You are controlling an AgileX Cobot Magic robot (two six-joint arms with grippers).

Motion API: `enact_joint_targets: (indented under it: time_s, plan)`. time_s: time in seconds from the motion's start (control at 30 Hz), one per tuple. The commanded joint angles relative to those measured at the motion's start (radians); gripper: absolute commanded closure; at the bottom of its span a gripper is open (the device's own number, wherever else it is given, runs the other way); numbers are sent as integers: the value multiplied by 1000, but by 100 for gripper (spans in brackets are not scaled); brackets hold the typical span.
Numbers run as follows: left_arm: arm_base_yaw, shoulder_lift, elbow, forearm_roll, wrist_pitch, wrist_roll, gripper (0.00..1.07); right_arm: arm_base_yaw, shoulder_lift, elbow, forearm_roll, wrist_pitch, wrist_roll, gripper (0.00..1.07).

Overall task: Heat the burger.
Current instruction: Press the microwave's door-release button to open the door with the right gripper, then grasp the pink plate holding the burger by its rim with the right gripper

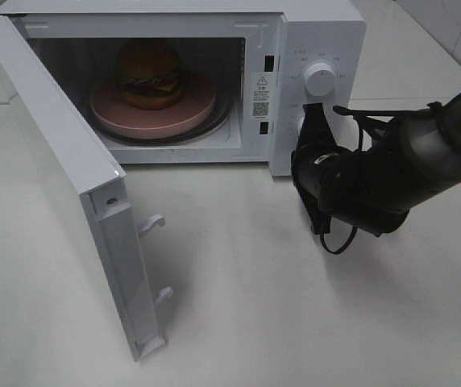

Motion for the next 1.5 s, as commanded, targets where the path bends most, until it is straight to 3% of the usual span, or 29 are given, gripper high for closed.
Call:
enact_joint_targets:
  time_s: [0.03,0.33,0.6,0.8,1.0,1.2,1.27,1.33,1.37,1.5]
  plan:
    - [1,-21,6,-5,-3,-1,3,2,-21,22,-7,19,-28,107]
    - [1,-21,6,-5,-3,-1,3,2,-135,114,-13,133,-173,107]
    - [1,-21,6,-5,-3,-1,3,-1,-322,135,-11,450,-667,106]
    - [1,-21,6,-5,-3,-1,3,-12,-366,134,-12,575,-837,106]
    - [1,-21,6,-5,-3,-1,3,-86,-425,117,-54,861,-1085,105]
    - [1,-21,6,-5,-3,-1,3,-126,-452,23,-227,1140,-1176,104]
    - [1,-21,6,-5,-3,-1,3,-126,-452,-57,-412,1282,-1195,103]
    - [1,-21,6,-5,-3,-1,3,-126,-452,-72,-448,1307,-1215,103]
    - [1,-21,6,-5,-3,-1,3,-126,-452,-104,-523,1372,-1274,103]
    - [1,-21,6,-5,-3,-1,3,-126,-452,-151,-600,1466,-1393,102]
